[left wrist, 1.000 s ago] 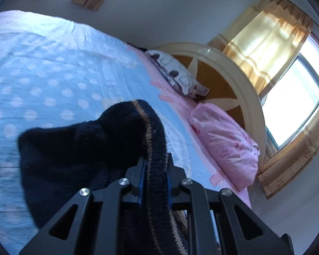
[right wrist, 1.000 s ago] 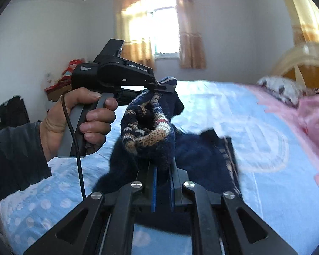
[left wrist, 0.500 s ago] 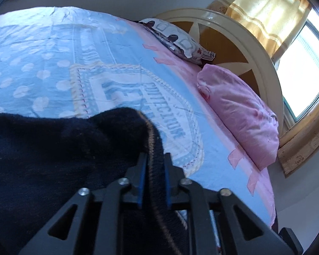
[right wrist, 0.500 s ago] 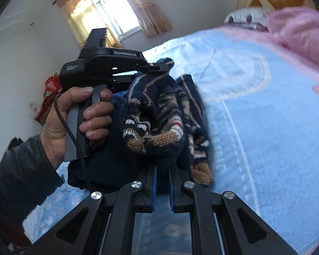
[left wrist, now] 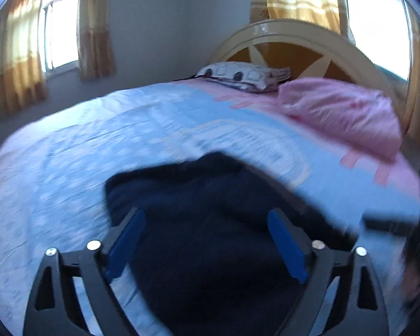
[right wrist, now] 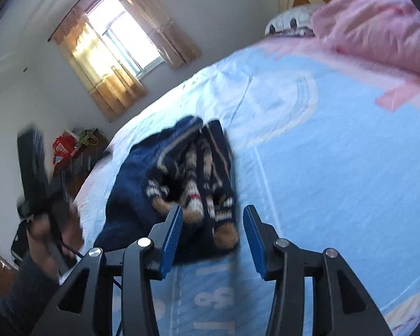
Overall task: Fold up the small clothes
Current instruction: 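Grasp the folded sweater edge with the right tool while the left tool hovers open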
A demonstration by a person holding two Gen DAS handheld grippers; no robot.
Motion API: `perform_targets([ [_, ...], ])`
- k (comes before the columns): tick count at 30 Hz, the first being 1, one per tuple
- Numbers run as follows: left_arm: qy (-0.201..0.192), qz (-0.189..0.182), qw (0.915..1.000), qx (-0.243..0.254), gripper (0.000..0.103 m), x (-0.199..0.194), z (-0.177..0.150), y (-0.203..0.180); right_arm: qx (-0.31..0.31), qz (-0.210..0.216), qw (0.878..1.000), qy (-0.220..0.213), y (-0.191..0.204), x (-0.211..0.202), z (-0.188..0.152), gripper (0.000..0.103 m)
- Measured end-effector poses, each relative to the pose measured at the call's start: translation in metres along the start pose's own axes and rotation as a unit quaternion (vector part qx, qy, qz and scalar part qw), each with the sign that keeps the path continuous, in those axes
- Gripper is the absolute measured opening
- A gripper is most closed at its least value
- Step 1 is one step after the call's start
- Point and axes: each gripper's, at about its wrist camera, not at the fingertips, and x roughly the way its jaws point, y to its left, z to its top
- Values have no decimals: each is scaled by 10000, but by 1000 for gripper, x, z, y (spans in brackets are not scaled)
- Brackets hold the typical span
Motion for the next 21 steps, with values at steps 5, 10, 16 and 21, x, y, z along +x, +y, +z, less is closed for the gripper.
perform_targets([
  [5, 234, -106, 9987, -433, 94, 3, -38, 17, -416, 434, 9978, 271, 36, 38, 38, 46],
  [10, 301, -410, 9961, -716, 94, 9, -53, 25, -28, 505, 9935, 1020, 37, 96, 58, 23],
  [16, 293, -484, 9977, -369, 98, 8, -63, 10, 240, -371, 9944, 965, 8, 99, 58, 18],
  [21, 366, -556, 9971, -381, 99, 10, -64, 10, 57, -601, 9928, 1032, 5, 100, 49, 17],
])
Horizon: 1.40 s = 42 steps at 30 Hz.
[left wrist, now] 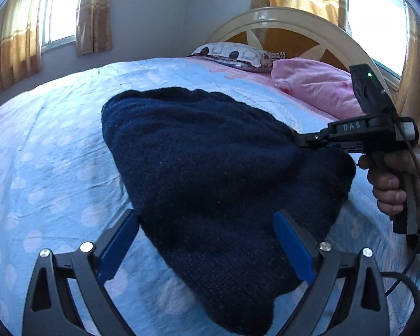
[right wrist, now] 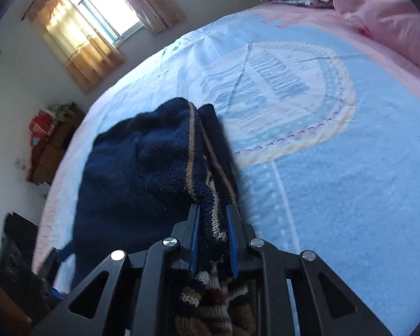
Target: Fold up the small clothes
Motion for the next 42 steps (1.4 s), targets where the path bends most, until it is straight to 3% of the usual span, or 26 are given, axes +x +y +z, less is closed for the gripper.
perform_targets([
  [4, 110, -166, 9993, -308, 101, 4, 0, 11, -514, -271, 9983, 36, 15, 4, 8, 20],
  [6, 109, -256, 9987, -417, 101, 4, -2, 14, -758, -295, 9967, 73, 23, 1, 18, 30],
  [8, 79, -318, 9983, -483, 101, 3, -3, 16, -1083, -302, 9936, 61, 34, -2, 34, 58],
  [9, 79, -351, 9981, -502, 101, 4, -3, 15, -1239, -255, 9920, 54, 40, -1, 45, 61],
  [15, 139, -310, 9981, -507, 103, 7, -4, 15, -1351, -247, 9904, 152, 49, 40, 96, 61],
  [17, 215, -185, 9984, -490, 103, 9, -4, 14, -1078, -210, 9937, 218, 43, 57, 106, 61],
  [19, 231, -190, 9985, -455, 103, 10, -4, 12, -700, -33, 9956, 620, 34, 80, 112, 61],
  [21, 213, -235, 9984, -465, 103, 10, -4, 12, -521, 13, 9953, 821, 26, 97, 112, 45],
  [22, 210, -270, 9982, -485, 103, 10, -4, 13, -542, 79, 9952, 815, 26, 96, 111, 8],
  [24, 231, -337, 9977, -549, 103, 10, -4, 15, -550, 128, 9961, 681, 26, 89, 109, 7],
  [28, 249, -433, 9967, -642, 103, 12, -5, 21, -549, -275, 9979, 227, 15, 75, 108, 7],
  [31, 263, -421, 9971, -579, 103, 12, -6, 18, -307, -209, 9979, 526, 2, 92, 103, 7],
  [37, 247, -466, 9964, -669, 103, 12, -5, 22, -691, -260, 9970, 210, 16, 46, 89, 15],
  [40, 238, -442, 9965, -664, 103, 11, -7, 21, -1277, 210, 9915, -133, 35, -6, 64, 15],
  [42, 233, -414, 9968, -644, 103, 11, -7, 20, -1629, 797, 9833, -139, 47, -36, 39, 33],
])
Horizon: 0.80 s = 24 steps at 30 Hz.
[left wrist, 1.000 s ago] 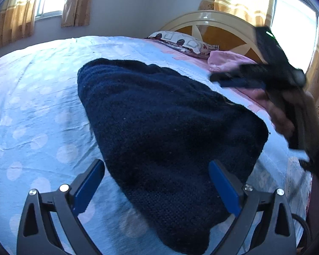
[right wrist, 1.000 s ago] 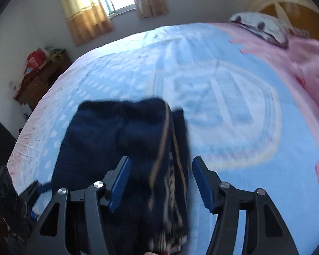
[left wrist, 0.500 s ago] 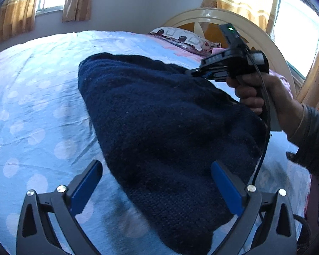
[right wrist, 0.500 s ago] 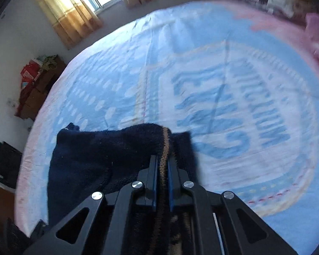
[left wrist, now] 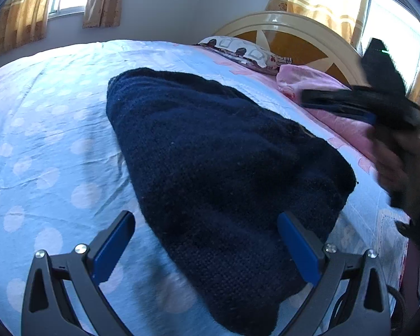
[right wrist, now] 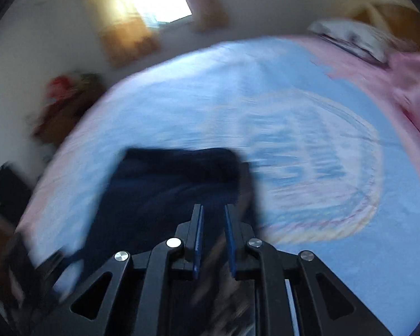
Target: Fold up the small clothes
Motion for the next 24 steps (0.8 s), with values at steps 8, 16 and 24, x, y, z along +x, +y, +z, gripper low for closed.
perform_targets([
  [8, 67, -3, 9999, -131, 103, 5, 2, 3, 399, -125, 9958, 816, -14, 9, -71, 60],
  [16, 69, -10, 9988, -484, 103, 6, 0, 15, 361, -499, 9981, 74, -10, -26, -57, 60],
  [24, 142, 76, 9987, -482, 103, 8, -1, 14, -534, 324, 9980, 7, 62, 4, -17, 60],
])
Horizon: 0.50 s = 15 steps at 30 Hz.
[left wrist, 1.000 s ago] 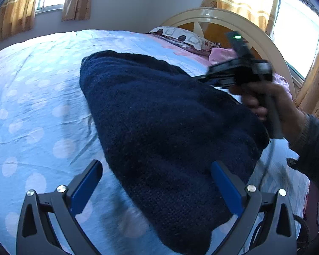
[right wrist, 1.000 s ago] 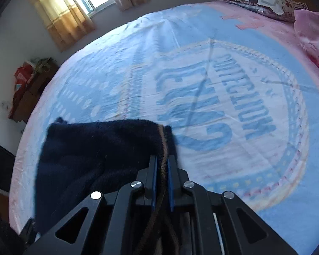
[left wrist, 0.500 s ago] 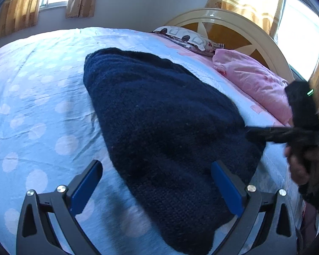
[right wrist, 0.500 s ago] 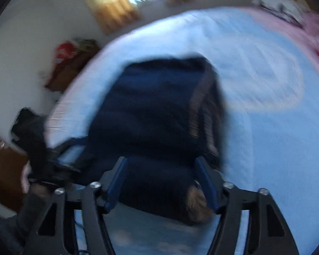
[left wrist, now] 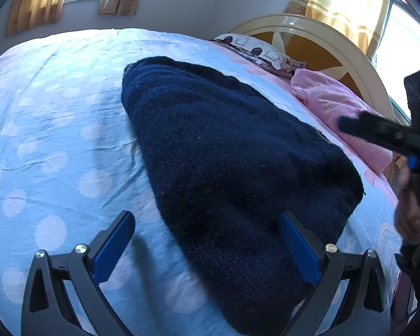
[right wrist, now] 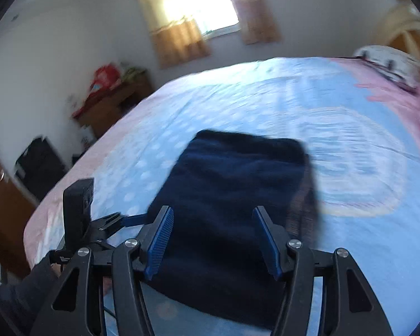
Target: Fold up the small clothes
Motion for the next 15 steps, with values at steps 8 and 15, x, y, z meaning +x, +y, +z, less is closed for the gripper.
perform_targets([
  [8, 73, -15, 9999, -94, 103, 1, -2, 3, 192, -271, 9965, 770, -26, 75, -10, 59],
  [15, 113, 8, 9999, -126, 103, 2, -2, 4, 151, -117, 9969, 764, -29, 61, -17, 60],
])
